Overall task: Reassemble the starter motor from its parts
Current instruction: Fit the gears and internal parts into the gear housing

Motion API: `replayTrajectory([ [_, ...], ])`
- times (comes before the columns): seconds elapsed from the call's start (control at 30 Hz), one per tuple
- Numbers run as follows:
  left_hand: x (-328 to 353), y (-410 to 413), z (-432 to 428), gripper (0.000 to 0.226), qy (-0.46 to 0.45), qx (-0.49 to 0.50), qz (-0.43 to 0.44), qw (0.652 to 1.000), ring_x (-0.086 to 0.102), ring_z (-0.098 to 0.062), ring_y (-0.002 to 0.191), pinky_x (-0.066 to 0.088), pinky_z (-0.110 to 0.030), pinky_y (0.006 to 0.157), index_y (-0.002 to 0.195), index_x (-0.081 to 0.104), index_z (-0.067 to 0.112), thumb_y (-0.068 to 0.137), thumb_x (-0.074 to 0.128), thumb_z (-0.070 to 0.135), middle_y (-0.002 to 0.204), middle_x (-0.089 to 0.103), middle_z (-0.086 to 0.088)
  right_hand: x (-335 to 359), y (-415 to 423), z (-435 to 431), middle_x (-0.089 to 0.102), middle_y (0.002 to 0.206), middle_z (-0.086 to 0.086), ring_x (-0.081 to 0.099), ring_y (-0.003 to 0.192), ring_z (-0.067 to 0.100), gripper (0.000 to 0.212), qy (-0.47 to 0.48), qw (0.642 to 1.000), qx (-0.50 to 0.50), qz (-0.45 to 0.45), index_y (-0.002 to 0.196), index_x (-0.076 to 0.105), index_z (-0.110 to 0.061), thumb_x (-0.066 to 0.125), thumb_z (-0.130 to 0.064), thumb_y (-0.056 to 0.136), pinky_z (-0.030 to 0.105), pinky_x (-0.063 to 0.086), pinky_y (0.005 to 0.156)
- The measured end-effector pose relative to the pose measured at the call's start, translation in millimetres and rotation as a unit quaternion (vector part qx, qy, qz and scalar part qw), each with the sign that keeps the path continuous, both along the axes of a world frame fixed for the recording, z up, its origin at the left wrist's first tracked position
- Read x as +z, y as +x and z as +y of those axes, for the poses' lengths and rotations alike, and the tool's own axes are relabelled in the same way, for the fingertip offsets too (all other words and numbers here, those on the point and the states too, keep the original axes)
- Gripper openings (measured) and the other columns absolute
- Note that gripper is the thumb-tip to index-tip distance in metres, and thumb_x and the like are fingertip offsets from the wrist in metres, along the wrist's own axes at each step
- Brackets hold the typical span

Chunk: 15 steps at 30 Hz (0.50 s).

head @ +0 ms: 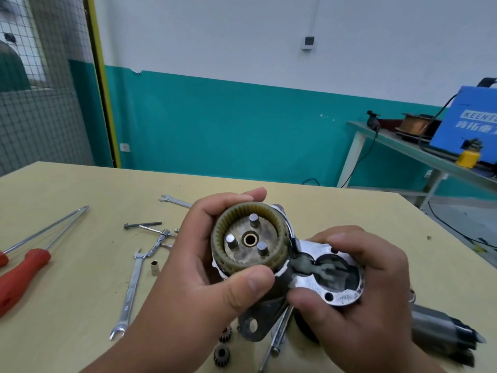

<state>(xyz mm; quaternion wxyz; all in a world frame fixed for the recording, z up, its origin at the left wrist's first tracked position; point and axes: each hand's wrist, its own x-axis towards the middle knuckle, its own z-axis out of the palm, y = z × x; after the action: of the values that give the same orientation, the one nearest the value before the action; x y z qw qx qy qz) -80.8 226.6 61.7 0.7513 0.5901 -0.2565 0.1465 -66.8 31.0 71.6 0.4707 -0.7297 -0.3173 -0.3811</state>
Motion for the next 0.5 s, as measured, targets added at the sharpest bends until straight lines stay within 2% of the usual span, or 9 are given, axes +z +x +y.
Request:
replayTrajectory([
  [0.07,1,1,2,0.071,0.03,0.006,0.014,0.999,0.061,-0.026,0.139,0.056,-0.038,0.108,0.14,0.06,0.035,0.081,0.085,0.065,0.158,0.056,0.005,-5,-1,1,0.061,0.112,-0.019,0.069,0.084,0.01,0.048,0.011,1.0,-0.006,0.012,0.125,0.046,-0.059,0.066,-0.075,0.085,0.034,0.056,0.066],
  [0.1,1,1,2,0.066,0.043,0.007,0.017,0.999,0.06,-0.026,0.139,0.055,-0.044,0.11,0.143,0.06,0.034,0.087,0.078,0.065,0.156,0.058,0.004,-7,-1,1,0.06,0.113,-0.019,0.069,0.087,0.008,0.049,0.018,1.0,-0.008,0.019,0.126,0.046,-0.059,0.069,-0.072,0.084,0.029,0.057,0.069],
  [0.17,0,6,6,0.04,0.043,0.007,0.035,0.998,0.06,-0.022,0.139,0.046,-0.052,0.117,0.14,0.064,0.035,0.106,0.057,0.055,0.149,0.064,0.002,-10,0,1,0.059,0.111,-0.021,0.068,0.089,0.003,0.052,0.031,0.999,0.006,0.031,0.124,0.047,-0.054,0.075,-0.054,0.081,0.015,0.054,0.073],
  [0.2,-1,9,8,0.034,0.042,0.009,0.045,0.998,0.061,-0.02,0.138,0.045,-0.052,0.118,0.137,0.067,0.036,0.112,0.046,0.044,0.145,0.067,0.001,-10,1,0,0.06,0.109,-0.02,0.068,0.088,0.002,0.052,0.035,0.999,0.018,0.035,0.123,0.047,-0.051,0.075,-0.045,0.08,0.012,0.053,0.075],
  [0.27,-1,12,12,0.04,0.06,0.018,0.05,0.997,0.063,-0.017,0.135,0.051,-0.044,0.114,0.134,0.07,0.036,0.116,0.034,0.035,0.14,0.071,0.002,-10,3,-1,0.06,0.107,-0.017,0.067,0.088,0.002,0.048,0.036,0.998,0.037,0.042,0.121,0.047,-0.047,0.073,-0.038,0.081,0.012,0.052,0.077],
  [0.37,4,17,19,0.033,0.114,0.043,0.072,0.99,0.067,-0.007,0.123,0.058,-0.042,0.104,0.128,0.071,0.045,0.111,0.043,0.043,0.13,0.074,0.01,-10,6,-4,0.061,0.104,-0.016,0.065,0.088,0.005,0.042,0.041,0.995,0.06,0.069,0.117,0.048,-0.047,0.071,-0.038,0.083,0.013,0.052,0.077],
  [0.4,6,17,21,0.032,0.136,0.027,0.074,0.988,0.068,-0.007,0.122,0.059,-0.035,0.1,0.128,0.07,0.047,0.104,0.05,0.05,0.13,0.074,0.011,-10,7,-4,0.061,0.103,-0.017,0.065,0.088,0.005,0.041,0.039,0.994,0.066,0.079,0.116,0.049,-0.047,0.071,-0.038,0.084,0.014,0.052,0.077],
  [0.47,9,15,26,0.046,0.181,-0.007,0.083,0.98,0.069,-0.009,0.123,0.058,-0.021,0.093,0.131,0.066,0.049,0.085,0.065,0.058,0.13,0.073,0.011,-11,7,-4,0.062,0.103,-0.019,0.065,0.088,0.006,0.039,0.029,0.992,0.073,0.094,0.115,0.049,-0.048,0.07,-0.039,0.084,0.015,0.052,0.076],
  [0.5,9,14,27,0.052,0.196,-0.012,0.094,0.976,0.07,-0.008,0.121,0.058,-0.019,0.09,0.129,0.066,0.05,0.079,0.071,0.059,0.129,0.074,0.013,-12,8,-4,0.062,0.103,-0.019,0.064,0.087,0.006,0.039,0.024,0.992,0.074,0.099,0.115,0.049,-0.047,0.07,-0.039,0.084,0.015,0.052,0.076],
])
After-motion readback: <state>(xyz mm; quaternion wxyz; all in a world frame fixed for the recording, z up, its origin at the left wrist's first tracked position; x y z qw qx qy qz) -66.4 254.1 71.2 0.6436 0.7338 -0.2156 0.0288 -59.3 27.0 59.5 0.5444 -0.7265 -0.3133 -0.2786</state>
